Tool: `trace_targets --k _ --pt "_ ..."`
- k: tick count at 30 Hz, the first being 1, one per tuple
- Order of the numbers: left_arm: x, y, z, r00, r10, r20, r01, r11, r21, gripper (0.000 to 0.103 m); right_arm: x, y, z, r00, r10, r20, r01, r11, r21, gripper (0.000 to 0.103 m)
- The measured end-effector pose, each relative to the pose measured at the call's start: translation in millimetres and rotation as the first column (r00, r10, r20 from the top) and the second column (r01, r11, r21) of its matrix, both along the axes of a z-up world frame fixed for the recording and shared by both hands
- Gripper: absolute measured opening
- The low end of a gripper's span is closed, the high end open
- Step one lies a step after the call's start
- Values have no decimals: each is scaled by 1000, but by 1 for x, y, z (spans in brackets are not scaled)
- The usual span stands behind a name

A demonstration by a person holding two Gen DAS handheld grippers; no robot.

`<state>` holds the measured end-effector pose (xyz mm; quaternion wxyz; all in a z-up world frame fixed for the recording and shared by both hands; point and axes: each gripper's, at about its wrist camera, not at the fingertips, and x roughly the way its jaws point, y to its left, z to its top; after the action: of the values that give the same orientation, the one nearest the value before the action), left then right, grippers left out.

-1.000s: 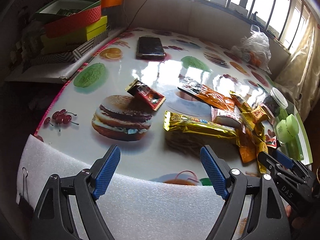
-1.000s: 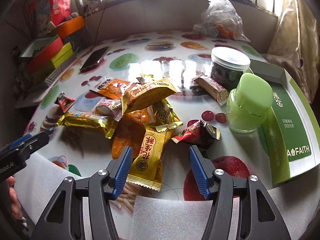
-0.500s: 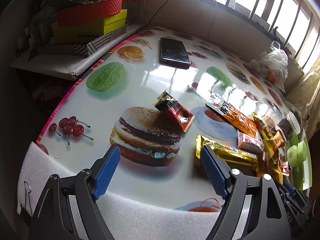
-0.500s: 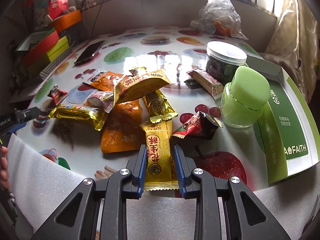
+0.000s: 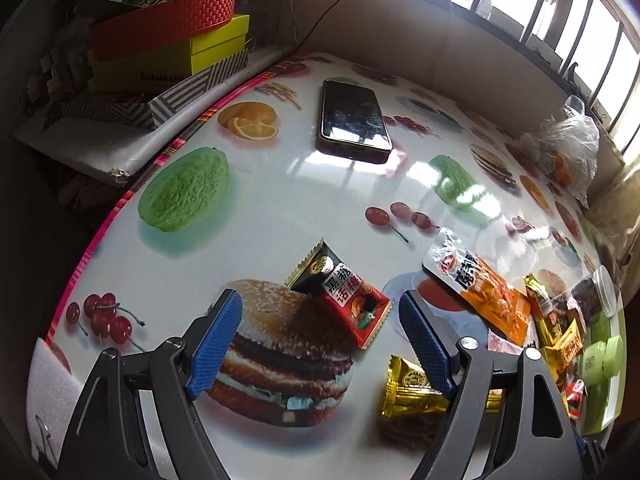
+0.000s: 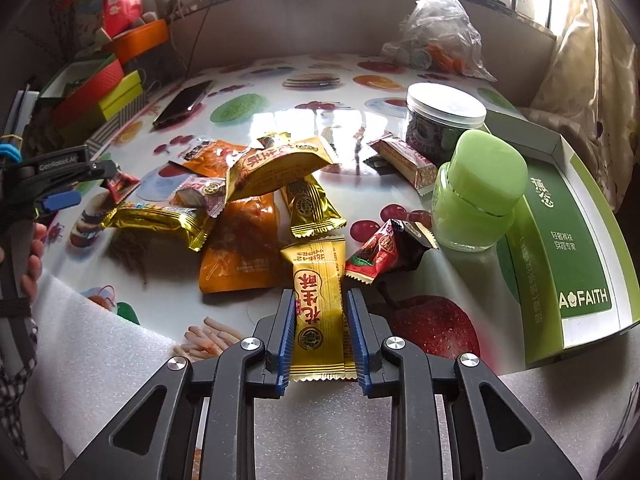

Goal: Organize snacks
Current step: 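Grasp a small red-and-black snack packet with the left gripper while the right holds the candy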

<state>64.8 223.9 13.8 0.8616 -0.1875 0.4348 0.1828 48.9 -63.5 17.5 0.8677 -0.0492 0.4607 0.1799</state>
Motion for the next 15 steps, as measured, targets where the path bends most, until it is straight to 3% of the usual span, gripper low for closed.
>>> trace_targets --k 7,8,12,15 --pt "19 -1 -11 998 6 -62 -4 999 36 69 1 1 -1 1000 1 -4 -1 1000 3 24" --pt "20 -1 -11 998 11 -63 -8 999 36 62 2 1 -1 1000 1 -5 -1 1000 5 24" --pt "24 -4 -11 998 16 -67 -12 999 53 57 3 1 -2 1000 5 -5 -5 1000 8 24" --pt "27 -6 -11 997 6 -71 -1 998 67 45 3 1 -2 1000 5 -5 -5 1000 10 24"
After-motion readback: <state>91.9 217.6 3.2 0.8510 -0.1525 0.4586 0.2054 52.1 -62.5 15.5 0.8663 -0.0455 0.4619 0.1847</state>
